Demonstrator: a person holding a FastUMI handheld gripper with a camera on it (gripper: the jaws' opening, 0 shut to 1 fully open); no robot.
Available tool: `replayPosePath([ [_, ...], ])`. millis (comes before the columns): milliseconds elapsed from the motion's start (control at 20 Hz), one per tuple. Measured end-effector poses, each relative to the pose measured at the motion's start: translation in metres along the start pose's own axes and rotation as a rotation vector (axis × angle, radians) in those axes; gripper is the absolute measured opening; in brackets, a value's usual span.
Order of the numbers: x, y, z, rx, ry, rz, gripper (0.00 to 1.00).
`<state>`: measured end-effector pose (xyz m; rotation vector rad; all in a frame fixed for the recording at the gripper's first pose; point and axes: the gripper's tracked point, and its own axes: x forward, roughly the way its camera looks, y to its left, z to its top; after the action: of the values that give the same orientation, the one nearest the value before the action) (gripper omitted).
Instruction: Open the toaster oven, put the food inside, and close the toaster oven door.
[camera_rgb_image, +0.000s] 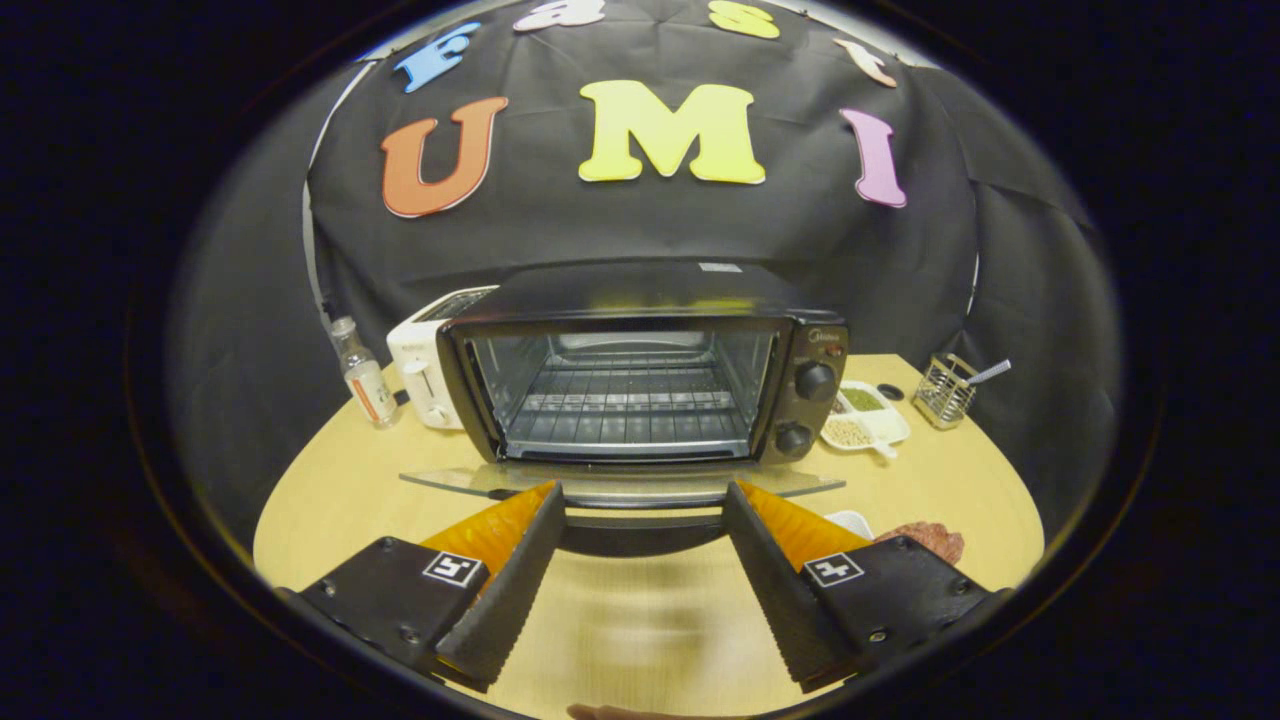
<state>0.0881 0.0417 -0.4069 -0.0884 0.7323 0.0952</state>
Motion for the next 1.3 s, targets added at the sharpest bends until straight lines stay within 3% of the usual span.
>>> replayPosePath([
  [500,0.0,-0.002,-0.054,0.025,0.055,-0.004,1.0],
  [800,0.016,-0.003,-0.109,0.062,0.251,-0.012,1.0],
  [950,0.015,-0.003,-0.099,0.032,0.206,-0.005,0.99],
  [1300,-0.018,-0.013,-0.082,0.095,0.254,0.125,0.99],
])
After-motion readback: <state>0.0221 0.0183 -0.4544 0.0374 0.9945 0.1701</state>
